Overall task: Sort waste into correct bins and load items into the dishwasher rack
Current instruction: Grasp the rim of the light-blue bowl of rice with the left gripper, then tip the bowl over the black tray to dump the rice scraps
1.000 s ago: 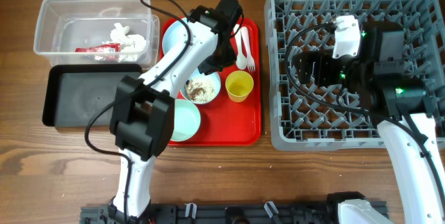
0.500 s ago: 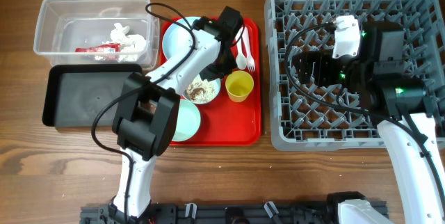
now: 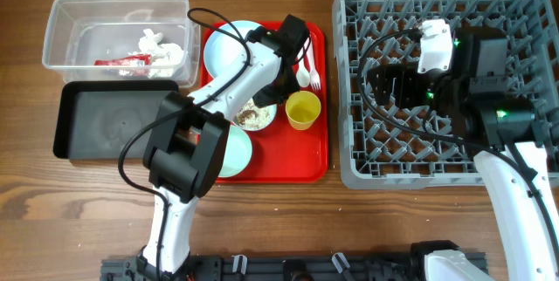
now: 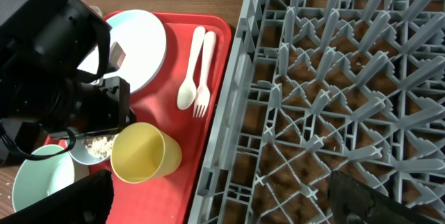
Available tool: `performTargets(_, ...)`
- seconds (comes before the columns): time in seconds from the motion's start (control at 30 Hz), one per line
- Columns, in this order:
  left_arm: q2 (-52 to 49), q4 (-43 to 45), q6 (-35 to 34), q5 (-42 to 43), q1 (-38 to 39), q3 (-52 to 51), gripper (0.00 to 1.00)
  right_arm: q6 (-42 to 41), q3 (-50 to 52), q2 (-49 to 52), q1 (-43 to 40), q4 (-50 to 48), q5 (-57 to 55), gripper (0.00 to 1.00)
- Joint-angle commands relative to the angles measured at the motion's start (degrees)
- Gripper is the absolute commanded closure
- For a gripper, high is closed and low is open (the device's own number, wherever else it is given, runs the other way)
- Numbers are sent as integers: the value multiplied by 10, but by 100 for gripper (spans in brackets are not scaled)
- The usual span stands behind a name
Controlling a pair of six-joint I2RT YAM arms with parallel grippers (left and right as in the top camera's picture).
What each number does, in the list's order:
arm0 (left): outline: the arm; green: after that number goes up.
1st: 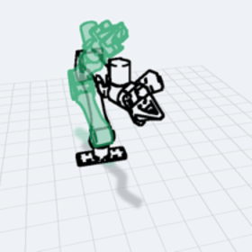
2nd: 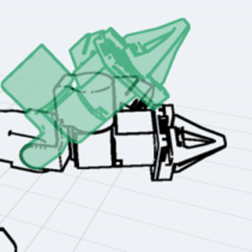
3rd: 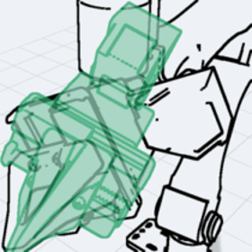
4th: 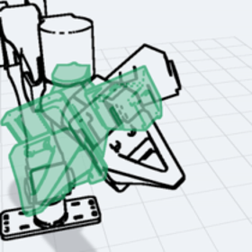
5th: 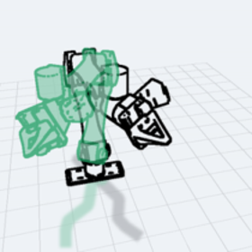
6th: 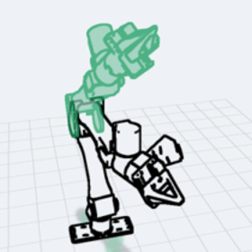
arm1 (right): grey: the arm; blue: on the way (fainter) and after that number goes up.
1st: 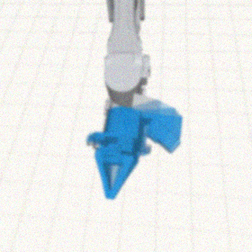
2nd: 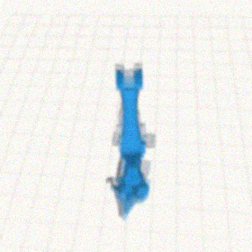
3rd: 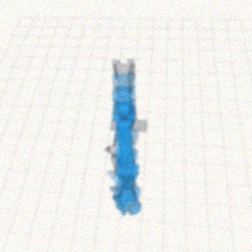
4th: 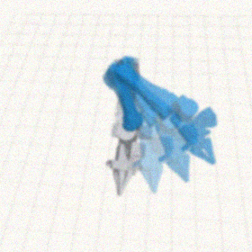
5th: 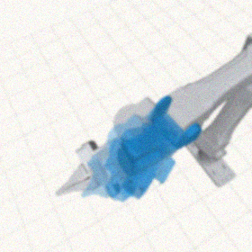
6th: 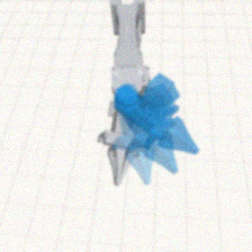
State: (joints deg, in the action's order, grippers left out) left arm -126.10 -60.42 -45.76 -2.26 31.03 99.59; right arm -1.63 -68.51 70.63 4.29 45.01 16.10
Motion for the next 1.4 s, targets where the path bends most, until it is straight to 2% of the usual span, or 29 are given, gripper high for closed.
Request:
performTargets(0.0, 13, -20, 5, 27, -17, 15, 96, 0, -11, 5, -2, 0, 9, 0)
performTargets(0.3, 128, -37, 36, 85, -56, 42, 96, 1, -11, 5, -2, 0, 10, 0)
performTargets(0.47, 202, -64, 78, 115, -101, 42, 96, 1, -11, 5, -2, -2, 9, 0)
performTargets(0.73, 250, -196, 188, 132, -260, 41, 96, 1, -11, 5, -2, -2, 10, 0)
performTargets(0.9, 250, -212, 340, 249, -364, 24, 96, 0, -11, 5, -2, -2, 10, 0)
performTargets(1.03, 250, -201, 417, 323, -429, -13, 96, 0, -11, 5, -2, -2, 10, 0)
performTargets(1.23, 249, -124, 549, 520, -547, -134, 96, 0, -11, 5, -2, 1, 10, 0)
performTargets(1.37, 249, -65, 565, 582, -603, -205, 96, 0, -11, 5, -2, 0, 10, 0)
